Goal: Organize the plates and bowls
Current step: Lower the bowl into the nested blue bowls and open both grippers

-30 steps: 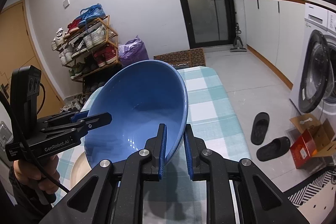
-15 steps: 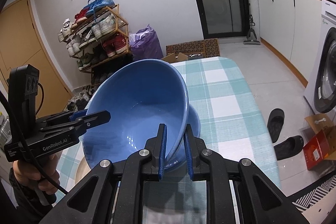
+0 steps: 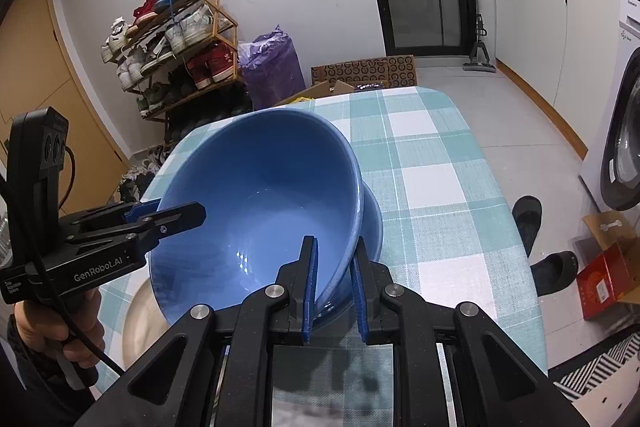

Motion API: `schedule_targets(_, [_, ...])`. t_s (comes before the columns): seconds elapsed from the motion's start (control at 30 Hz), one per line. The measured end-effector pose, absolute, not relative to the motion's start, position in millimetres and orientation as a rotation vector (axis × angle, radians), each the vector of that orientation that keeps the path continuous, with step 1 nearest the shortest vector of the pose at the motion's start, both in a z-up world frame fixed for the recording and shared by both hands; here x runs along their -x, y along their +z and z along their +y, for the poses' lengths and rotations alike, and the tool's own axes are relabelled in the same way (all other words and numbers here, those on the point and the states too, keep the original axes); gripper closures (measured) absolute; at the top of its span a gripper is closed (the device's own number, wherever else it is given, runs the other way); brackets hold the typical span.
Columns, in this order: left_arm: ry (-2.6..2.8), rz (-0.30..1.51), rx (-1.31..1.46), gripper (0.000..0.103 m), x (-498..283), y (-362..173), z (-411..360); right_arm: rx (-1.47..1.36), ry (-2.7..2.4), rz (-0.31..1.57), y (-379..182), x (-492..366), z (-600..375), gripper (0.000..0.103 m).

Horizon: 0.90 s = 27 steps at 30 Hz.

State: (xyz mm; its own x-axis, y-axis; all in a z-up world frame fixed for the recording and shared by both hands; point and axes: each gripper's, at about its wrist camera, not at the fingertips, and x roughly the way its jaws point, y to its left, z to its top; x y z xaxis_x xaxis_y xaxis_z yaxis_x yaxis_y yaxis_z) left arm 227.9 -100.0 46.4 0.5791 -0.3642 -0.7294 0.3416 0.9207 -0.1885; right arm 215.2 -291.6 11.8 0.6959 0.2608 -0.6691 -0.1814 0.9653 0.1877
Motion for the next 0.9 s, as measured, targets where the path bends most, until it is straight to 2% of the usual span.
schedule_targets(0.9, [-0.378,0.865,-0.056,0.073,-238,29,-111,-0.018,0.196,0.791,-12,-228,-284,0.087])
